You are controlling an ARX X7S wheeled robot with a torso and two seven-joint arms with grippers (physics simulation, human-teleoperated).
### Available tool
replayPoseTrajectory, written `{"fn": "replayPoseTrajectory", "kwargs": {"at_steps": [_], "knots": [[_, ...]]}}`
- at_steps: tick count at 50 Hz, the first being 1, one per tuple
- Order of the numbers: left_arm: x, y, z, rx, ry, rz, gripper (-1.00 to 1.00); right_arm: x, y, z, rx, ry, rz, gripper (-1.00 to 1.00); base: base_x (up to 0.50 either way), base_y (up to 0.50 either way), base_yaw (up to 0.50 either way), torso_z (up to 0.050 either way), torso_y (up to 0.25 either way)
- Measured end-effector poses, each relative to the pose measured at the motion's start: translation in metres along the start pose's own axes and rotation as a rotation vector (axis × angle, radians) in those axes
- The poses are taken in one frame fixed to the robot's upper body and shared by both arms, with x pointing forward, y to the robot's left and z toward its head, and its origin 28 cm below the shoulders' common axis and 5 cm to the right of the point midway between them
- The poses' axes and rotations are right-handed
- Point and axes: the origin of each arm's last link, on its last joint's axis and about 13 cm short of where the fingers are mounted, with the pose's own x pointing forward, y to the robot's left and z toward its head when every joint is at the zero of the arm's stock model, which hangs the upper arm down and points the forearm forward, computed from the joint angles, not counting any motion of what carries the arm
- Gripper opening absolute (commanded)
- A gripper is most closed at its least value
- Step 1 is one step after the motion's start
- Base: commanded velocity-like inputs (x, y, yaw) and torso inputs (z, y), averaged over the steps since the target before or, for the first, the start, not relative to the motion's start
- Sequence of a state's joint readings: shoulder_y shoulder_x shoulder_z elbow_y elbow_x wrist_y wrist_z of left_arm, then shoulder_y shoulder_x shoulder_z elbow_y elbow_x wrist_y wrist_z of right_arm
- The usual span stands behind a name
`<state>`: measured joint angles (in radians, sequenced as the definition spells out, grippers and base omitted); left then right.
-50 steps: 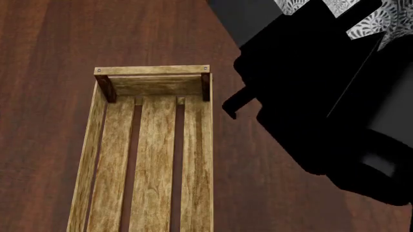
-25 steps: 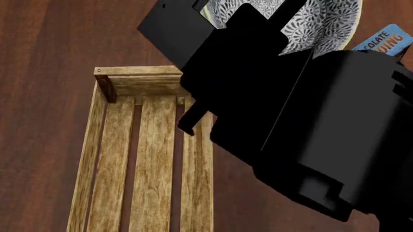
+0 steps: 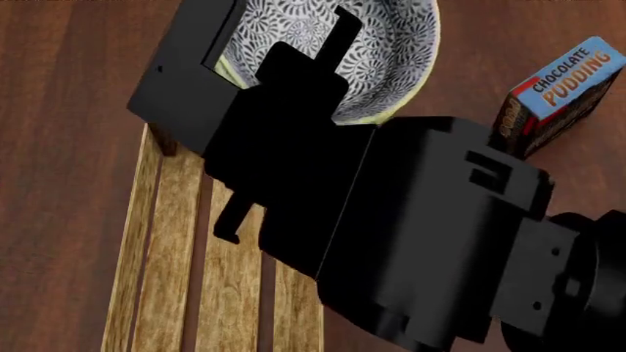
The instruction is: Stack the left bowl on the right bowl and place them in the tray.
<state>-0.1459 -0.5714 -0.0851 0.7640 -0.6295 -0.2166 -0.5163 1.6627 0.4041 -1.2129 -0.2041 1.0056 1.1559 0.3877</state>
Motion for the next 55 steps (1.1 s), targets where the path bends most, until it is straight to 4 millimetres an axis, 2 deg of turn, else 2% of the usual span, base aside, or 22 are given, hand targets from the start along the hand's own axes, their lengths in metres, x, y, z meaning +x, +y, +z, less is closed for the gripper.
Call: {"fn": "replayPoseTrajectory", "kwargs": {"at_steps": [20,55], "knots": [[-0.001,0.001,0.003,-0.003,-0.006,0.008,1.00,0.005,0.017,0.004,-0.112,-0.052,0.089,-1.00,0.00,0.00,0.00,0.000,0.001],[0.001,0.007,0.000,-0.007,-0.013,0.017,1.00,0.000,0.053,0.014,-0.238,-0.071,0.233,-1.00,0.00,0.00,0.00,0.000,0.001]]}}
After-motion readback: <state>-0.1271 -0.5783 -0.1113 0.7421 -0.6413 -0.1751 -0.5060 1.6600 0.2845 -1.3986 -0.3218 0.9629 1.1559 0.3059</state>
